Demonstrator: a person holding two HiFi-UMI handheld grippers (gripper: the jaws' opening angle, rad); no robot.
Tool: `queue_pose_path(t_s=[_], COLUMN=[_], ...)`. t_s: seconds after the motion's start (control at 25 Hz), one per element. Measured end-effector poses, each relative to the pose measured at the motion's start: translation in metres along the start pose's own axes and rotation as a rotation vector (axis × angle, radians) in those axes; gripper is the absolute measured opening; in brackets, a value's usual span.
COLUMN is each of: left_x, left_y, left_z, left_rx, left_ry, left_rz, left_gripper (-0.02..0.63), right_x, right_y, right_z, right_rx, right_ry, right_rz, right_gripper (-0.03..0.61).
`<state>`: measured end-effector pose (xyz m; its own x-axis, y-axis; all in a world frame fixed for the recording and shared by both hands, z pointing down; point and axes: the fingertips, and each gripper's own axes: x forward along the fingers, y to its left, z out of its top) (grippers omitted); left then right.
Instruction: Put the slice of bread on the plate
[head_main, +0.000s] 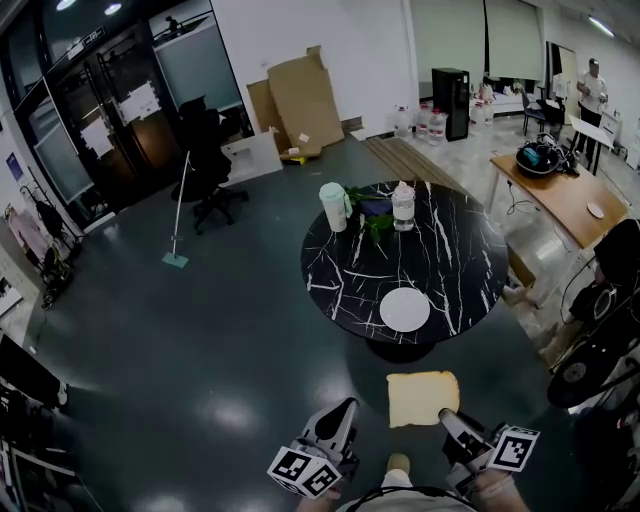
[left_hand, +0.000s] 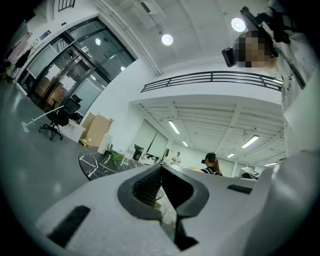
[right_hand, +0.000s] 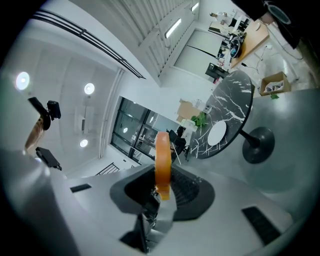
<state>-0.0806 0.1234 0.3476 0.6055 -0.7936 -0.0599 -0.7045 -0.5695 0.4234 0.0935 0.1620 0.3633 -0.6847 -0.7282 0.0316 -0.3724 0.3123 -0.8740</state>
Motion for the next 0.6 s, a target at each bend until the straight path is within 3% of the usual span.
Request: queue_pose_path(t_s=[0.32,0.6], left_x=[0.043,0.051], left_y=[-0.002,0.002], left_z=[-0.006,-0.003], left_rx=[0.024,0.032], left_ry=[0.015,0.013], left_rz=[-0.007,0.034], left_gripper=[0.008,0.008], right_x=[0.000,0.008], right_y=[-0.033,-0.049], right_z=[0.033,0.044], right_rx=[-0.018,-0.006], right_ry=[0.000,0.025], right_rz=[-0.049,-0.045], right_gripper=[0.084,0.084])
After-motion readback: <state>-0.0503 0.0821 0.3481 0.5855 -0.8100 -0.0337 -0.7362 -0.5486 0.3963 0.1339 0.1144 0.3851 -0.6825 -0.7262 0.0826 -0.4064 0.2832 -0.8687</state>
